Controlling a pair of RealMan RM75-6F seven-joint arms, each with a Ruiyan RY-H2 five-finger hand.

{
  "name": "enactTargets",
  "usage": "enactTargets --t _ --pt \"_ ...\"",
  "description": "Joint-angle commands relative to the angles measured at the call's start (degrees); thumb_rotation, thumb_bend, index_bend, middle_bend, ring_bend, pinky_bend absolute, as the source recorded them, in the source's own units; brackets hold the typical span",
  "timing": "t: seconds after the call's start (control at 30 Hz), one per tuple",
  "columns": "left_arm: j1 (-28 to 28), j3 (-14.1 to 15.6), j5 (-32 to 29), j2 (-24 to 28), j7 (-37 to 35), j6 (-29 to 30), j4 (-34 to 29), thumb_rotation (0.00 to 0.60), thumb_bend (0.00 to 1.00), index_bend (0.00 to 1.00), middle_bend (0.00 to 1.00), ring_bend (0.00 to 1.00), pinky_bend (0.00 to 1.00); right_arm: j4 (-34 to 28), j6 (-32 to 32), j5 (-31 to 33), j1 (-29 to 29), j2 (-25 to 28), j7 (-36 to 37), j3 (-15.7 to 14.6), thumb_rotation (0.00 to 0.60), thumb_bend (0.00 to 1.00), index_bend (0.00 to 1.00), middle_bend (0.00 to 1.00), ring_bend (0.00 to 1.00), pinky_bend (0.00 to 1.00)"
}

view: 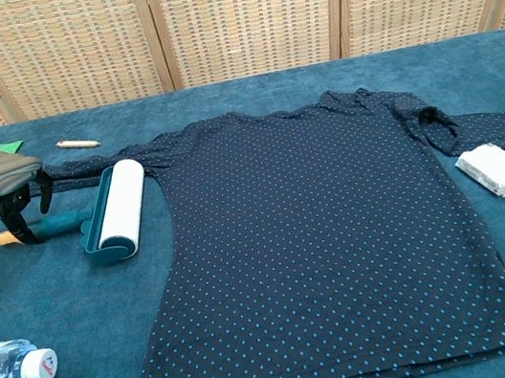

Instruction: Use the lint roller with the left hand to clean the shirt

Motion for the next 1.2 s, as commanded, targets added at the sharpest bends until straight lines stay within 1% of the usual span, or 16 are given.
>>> enactTargets --t 0.03,0.1,0.13,0.2,0.27,0.3,0.37,0.47,0.57,0.73,0.8,0.9,0.97,1.07,1.2 --pt "-0.3 0.1 -0.3 -1.3 -0.2 -1.0 1.7 0.600 0.19 0.47 0.83 0.65 0.57 0.1 -0.1 0.1 0.0 0.0 0.0 0.0 0.600 0.05 0.00 0.00 0.00 0.00" --pt "-0.4 0.2 -0.4 -1.8 -0.2 -1.3 2.4 0.600 0.20 0.47 0.83 0.65 0.57 0.1 -0.1 0.1 0.0 0.0 0.1 0.0 0.600 0.06 0.00 0.00 0.00 0.00" --pt "-0.5 0.2 -0.4 -2.0 -0.2 -1.5 2.6 0.600 0.22 0.48 0.83 0.65 0.57 0.1 0.0 0.1 0.0 0.0 0.1 0.1 0.600 0.06 0.00 0.00 0.00 0.00" --pt "-0.5 0.3 -0.3 -2.4 -0.3 -1.7 3.1 0.600 0.32 0.52 0.83 0.66 0.57 0.1 0.0 0.1 0.0 0.0 0.1 0.1 0.600 0.05 0.00 0.00 0.00 0.00" --pt "-0.5 0.4 0.3 -3.0 -0.7 -1.7 3.8 0.600 0.51 0.60 0.84 0.66 0.57 0.2 0.1 0.1 0.0 0.0 0.3 0.1 0.600 0.05 0.00 0.00 0.00 0.00" --pt "-0.4 0.4 0.6 -3.2 -0.8 -1.7 4.0 0.600 0.57 0.63 0.84 0.66 0.57 0.2 0.2 0.0 0.0 0.0 0.3 0.1 0.600 0.05 0.00 0.00 0.00 0.00" --pt "-0.3 0.5 0.9 -3.5 -1.0 -1.6 4.4 0.600 0.73 0.73 0.85 0.67 0.58 0.2 0.2 -0.1 0.0 -0.1 0.4 0.1 0.600 0.05 0.00 0.00 0.00 0.00" --pt "-0.1 0.7 2.0 -3.6 -1.2 -1.0 4.6 0.600 0.84 0.83 0.86 0.67 0.58 0.2 0.3 -0.1 0.0 -0.1 0.5 0.1 0.600 0.05 0.00 0.00 0.00 0.00" --pt "-0.1 0.8 2.9 -2.8 -1.0 -0.6 3.7 0.600 0.87 0.85 0.86 0.68 0.58 0.2 0.2 0.0 0.0 0.0 0.6 0.1 0.600 0.05 0.00 0.00 0.00 0.00" --pt "-1.7 0.8 2.5 1.8 2.8 -0.1 -2.0 0.600 0.89 0.87 0.86 0.68 0.58 0.0 0.4 -0.2 -0.1 0.1 0.8 0.1 0.600 0.05 0.00 0.00 0.00 0.00" --pt "-2.8 0.6 1.3 4.2 5.0 0.0 -5.1 0.600 0.91 0.88 0.86 0.68 0.58 -0.1 0.5 -0.2 -0.2 0.2 1.0 0.1 0.600 0.06 0.00 0.00 0.00 0.00" --pt "-4.5 0.6 -2.0 7.6 8.3 -0.2 -10.1 0.600 0.96 0.88 0.86 0.68 0.57 -0.2 0.6 -0.3 -0.2 0.3 1.4 0.1 0.600 0.05 0.00 0.00 0.00 0.00" --pt "-6.1 0.5 -4.1 9.9 10.8 0.8 -14.0 0.600 1.00 0.88 0.86 0.68 0.56 -0.2 0.6 -0.4 -0.2 0.4 1.8 0.1 0.600 0.05 0.00 0.00 0.00 0.00" --pt "-7.7 0.5 -5.9 11.3 12.6 1.9 -17.4 0.600 1.00 0.88 0.86 0.67 0.56 -0.1 0.6 -0.4 -0.2 0.5 2.2 0.1 0.600 0.05 0.00 0.00 0.00 0.00" --pt "-9.7 0.6 -7.7 11.9 14.2 2.6 -19.4 0.600 1.00 0.88 0.86 0.67 0.56 0.0 0.4 -0.3 -0.2 0.5 2.5 0.1 0.600 0.05 0.00 0.00 0.00 0.00"
